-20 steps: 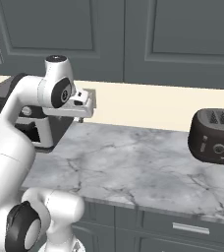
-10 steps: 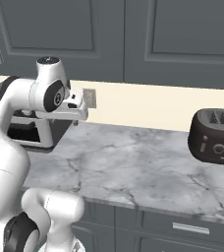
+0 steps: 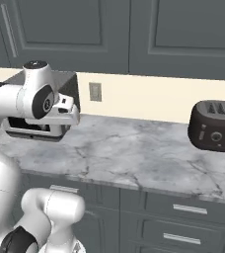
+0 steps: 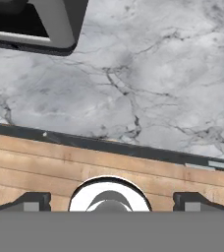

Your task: Navigate to the electric kettle.

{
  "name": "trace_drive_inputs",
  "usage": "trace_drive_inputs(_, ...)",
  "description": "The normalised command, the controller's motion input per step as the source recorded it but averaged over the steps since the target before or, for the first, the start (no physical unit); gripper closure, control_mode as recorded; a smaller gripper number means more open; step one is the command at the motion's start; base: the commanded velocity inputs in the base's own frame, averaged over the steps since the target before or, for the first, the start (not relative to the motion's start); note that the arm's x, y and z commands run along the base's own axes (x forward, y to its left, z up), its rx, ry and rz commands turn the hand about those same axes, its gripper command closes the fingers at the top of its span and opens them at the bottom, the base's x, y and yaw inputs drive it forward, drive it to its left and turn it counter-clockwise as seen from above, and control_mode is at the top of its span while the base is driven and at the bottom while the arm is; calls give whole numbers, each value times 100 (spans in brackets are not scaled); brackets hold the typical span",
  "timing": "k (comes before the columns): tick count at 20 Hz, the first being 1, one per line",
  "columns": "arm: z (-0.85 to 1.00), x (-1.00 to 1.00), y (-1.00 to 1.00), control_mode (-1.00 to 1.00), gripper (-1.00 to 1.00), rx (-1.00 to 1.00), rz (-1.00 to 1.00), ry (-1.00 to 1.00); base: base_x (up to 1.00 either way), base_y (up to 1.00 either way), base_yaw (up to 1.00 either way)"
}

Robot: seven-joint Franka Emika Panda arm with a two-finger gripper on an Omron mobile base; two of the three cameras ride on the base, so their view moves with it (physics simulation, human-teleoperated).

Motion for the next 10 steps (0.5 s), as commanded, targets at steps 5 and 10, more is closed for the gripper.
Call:
trace_drive_inputs(5, 0, 0, 0, 100, -100, 0, 0, 0, -40, -5, -5)
trace_drive_inputs(10, 0, 0, 0, 100, -100, 0, 0, 0, -14, -14, -23)
